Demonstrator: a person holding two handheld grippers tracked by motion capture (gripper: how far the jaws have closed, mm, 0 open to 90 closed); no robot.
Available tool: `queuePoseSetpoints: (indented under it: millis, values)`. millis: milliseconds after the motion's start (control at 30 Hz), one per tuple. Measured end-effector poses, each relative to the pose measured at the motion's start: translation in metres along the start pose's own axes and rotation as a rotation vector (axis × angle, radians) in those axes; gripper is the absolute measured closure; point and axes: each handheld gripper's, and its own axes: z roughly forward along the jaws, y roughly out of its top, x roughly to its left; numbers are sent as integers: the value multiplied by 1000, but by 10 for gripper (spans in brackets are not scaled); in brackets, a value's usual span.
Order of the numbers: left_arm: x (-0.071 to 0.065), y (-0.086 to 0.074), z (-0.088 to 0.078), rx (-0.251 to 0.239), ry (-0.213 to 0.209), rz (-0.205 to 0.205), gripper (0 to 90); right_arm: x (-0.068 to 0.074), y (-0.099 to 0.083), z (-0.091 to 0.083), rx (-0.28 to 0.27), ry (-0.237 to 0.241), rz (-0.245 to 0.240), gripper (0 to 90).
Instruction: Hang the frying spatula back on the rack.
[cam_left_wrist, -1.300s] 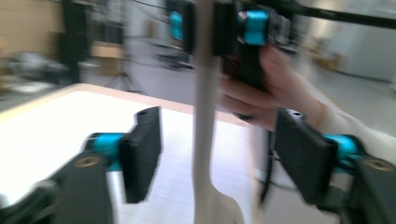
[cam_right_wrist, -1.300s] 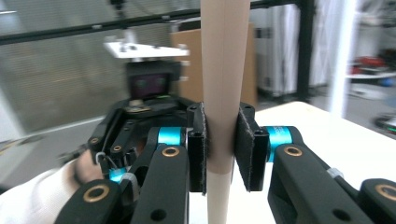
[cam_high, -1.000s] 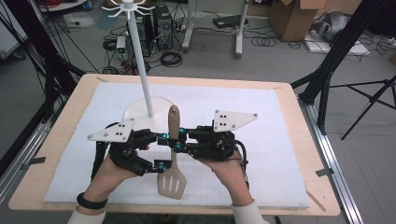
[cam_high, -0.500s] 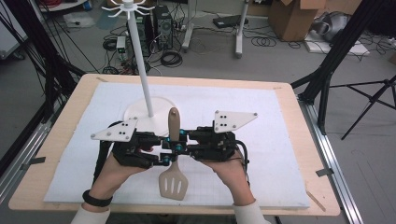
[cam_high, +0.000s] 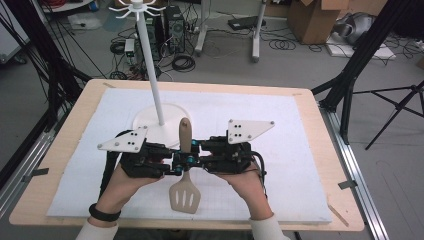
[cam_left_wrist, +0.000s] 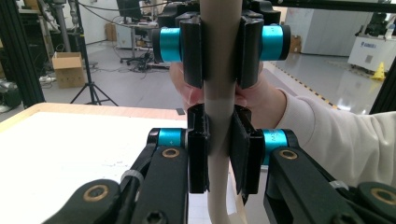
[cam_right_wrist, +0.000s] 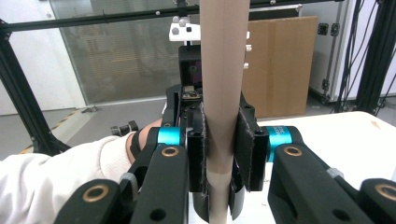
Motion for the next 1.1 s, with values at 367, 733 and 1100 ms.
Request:
queuePoseSetpoints:
  millis: [367, 733, 1100]
  values:
    - [2, 4, -12, 18, 90, 23, 783, 3, -2, -22, -55, -129, -21, 454]
    - [18, 27, -46, 9, 223, 31, 783, -2, -57, -70, 15, -555, -12, 302]
    - [42, 62, -68, 12, 299, 30, 783, -7, -106, -98, 65, -711, 7, 288]
